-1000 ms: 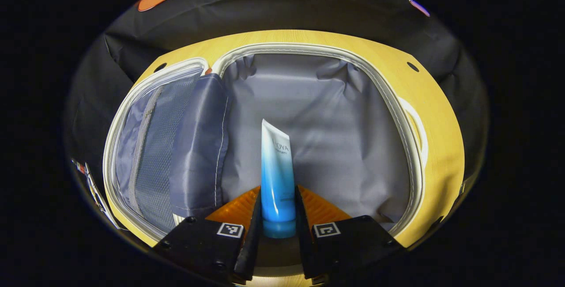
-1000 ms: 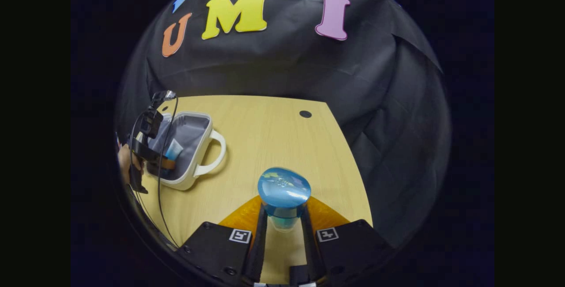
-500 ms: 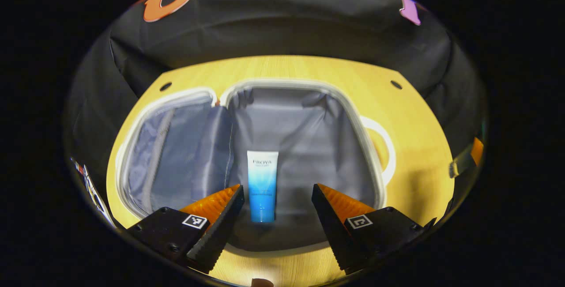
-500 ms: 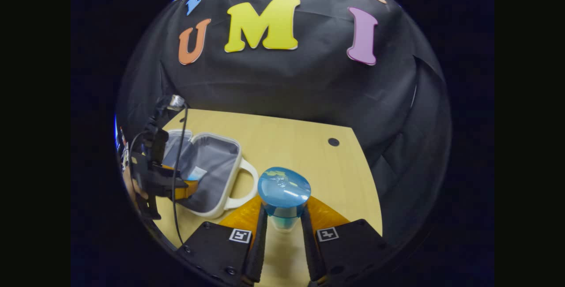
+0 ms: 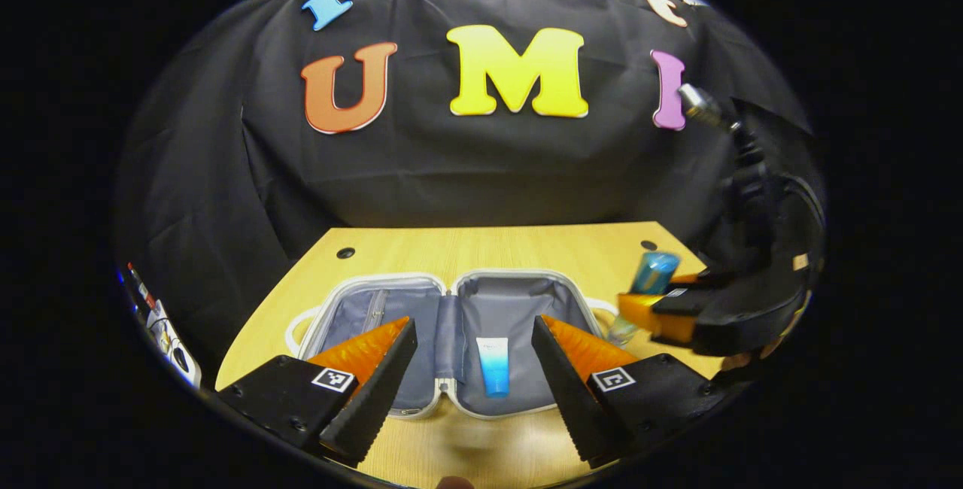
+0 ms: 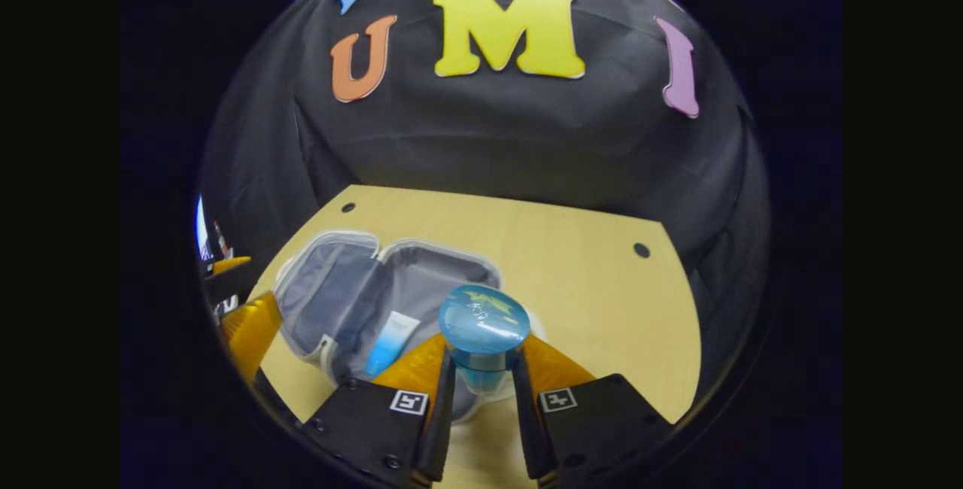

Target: First open the suitcase, pack the skin care products into it, and then close the suitcase.

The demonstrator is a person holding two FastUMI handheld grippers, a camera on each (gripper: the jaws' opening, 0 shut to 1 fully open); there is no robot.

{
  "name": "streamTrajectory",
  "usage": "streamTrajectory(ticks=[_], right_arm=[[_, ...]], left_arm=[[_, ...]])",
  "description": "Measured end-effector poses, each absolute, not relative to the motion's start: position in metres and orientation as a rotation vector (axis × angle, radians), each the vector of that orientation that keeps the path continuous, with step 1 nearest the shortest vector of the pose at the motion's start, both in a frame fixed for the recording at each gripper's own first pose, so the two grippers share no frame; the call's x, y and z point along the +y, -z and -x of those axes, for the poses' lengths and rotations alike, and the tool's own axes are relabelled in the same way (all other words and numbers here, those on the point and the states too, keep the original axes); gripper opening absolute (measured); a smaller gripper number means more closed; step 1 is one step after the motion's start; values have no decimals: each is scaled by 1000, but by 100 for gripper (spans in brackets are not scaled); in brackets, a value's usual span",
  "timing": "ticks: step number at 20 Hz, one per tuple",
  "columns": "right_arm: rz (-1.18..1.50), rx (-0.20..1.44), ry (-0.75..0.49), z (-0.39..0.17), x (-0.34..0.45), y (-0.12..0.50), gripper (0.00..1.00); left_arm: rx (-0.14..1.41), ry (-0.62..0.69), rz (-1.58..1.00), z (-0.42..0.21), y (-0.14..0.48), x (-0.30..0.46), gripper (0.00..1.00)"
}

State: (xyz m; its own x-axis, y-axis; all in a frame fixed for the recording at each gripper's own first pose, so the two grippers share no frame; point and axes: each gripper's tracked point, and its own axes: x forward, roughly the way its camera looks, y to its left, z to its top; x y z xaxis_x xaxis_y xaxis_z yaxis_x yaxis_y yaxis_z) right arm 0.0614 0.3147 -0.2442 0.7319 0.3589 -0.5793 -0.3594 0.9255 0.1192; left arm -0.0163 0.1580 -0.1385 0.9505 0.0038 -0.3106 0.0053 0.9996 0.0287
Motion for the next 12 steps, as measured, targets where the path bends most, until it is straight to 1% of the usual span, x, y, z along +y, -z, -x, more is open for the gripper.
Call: streamTrajectory(ticks=[4,6,10,11,12], right_arm=[[45,724,-426,-47,352,286,37],[35,789,-419,-41,362,305,37],[-24,893,-342,-43,367,326,37],[-42,883,-318,-50,367,325,37],[-48,890,-302,-56,368,325,34]], left_arm=[[212,16,-29,27,113,179,98],[182,11,-37,30,105,190,98],[124,25,-36,39,85,208,98],[115,22,-47,39,82,212,98],[105,14,-55,41,78,219,98]])
